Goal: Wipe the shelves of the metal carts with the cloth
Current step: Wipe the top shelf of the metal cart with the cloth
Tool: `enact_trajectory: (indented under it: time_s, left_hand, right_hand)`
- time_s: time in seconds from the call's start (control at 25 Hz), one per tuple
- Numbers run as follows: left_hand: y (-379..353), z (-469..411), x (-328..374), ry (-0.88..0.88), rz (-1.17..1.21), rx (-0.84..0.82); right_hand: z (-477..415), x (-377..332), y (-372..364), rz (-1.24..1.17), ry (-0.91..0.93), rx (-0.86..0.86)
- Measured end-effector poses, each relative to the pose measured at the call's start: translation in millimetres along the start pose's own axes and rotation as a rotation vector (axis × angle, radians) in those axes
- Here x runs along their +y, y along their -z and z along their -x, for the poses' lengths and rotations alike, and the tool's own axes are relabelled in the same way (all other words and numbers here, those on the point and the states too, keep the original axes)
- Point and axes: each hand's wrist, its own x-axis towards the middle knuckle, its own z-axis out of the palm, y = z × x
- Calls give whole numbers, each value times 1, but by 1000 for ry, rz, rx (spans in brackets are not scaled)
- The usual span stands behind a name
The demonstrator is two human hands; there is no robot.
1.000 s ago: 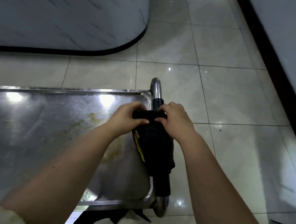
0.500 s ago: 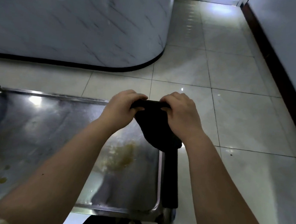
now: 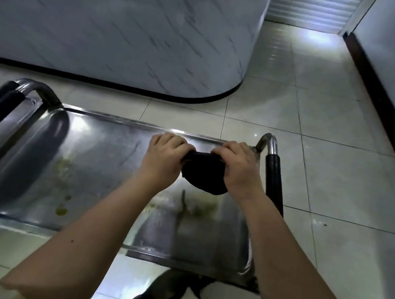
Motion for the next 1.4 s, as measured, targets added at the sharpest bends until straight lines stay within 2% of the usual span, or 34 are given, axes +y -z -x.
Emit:
enact_trajectory:
  time_s: [0.24, 0.52, 0.64, 0.72, 0.8, 0.88, 1.0, 1.08, 1.2, 1.4]
  left_hand:
    - [23, 82, -9, -47, 127, -177]
    - [49, 114, 17, -120, 256, -307]
    - [65, 119, 34, -38, 351, -357]
    - [74, 124, 53, 86, 482, -375]
    - [74, 127, 74, 257, 732, -507]
    - [58, 128, 88, 334, 853, -648]
    - [12, 143, 80, 499, 777, -710]
    - [-26, 166, 61, 611, 545, -740]
    - [-61, 206, 35, 622, 239, -783]
    - [-67, 217, 17, 497, 239, -492]
  right_hand:
    - [67, -60, -22, 43, -120, -35]
    - [140, -95, 0, 92, -251, 46]
    - [150, -100, 20, 97, -265, 39]
    - [148, -98, 40, 105, -302, -11]
    - [142, -93, 60, 148, -340, -124]
    - [126, -85, 63, 235, -389, -310]
    - [104, -78, 20, 403, -326, -553]
    - [115, -73, -33, 351, -259, -673]
    - [159, -65, -92, 197, -342, -795]
    - [210, -46, -105, 124, -579, -726]
